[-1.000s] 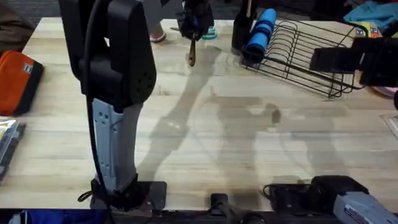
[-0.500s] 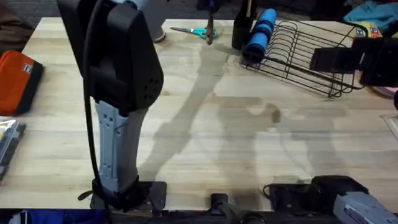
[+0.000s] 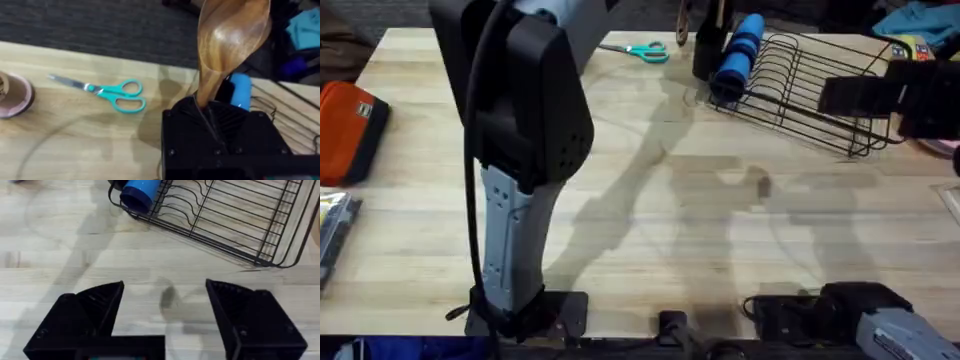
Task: Pick up the spoon on the table one by one and put them onto the rack
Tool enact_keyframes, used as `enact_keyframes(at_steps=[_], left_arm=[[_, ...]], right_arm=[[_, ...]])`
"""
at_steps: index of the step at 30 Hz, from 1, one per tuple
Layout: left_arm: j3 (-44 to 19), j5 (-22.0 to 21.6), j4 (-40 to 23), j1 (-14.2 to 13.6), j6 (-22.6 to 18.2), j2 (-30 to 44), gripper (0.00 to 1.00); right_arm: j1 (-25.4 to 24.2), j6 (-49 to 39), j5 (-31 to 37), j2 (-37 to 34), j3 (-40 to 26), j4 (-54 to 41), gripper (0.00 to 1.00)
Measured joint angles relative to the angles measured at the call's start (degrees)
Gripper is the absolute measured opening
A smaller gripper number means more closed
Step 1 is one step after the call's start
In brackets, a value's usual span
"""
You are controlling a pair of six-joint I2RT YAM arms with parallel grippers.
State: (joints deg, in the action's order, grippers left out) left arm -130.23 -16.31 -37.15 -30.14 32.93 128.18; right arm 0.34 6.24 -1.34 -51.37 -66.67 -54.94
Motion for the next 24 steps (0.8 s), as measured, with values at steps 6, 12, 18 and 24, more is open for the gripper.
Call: enact_keyframes(at_steps=[6,12,18,24], left_arm=[[0.0,-1.4,3.4,-0.4,-0.7,0.0,0.045],[0.0,-1.6,2.0,-0.4,-3.2,0.0,0.045],[0.0,-1.6,-2.3,-0.5,-4.1,-2.0,0.045],[0.0,-1.8,-6.6,-0.5,-4.3,-6.8,0.045]], right_arm=[[0.0,0.0,0.0,0.0,0.0,0.0,0.993],[0.0,0.0,0.0,0.0,0.0,0.0,0.993],[0.0,0.0,0.0,0.0,0.0,0.0,0.993],[0.0,0.0,0.0,0.0,0.0,0.0,0.993]])
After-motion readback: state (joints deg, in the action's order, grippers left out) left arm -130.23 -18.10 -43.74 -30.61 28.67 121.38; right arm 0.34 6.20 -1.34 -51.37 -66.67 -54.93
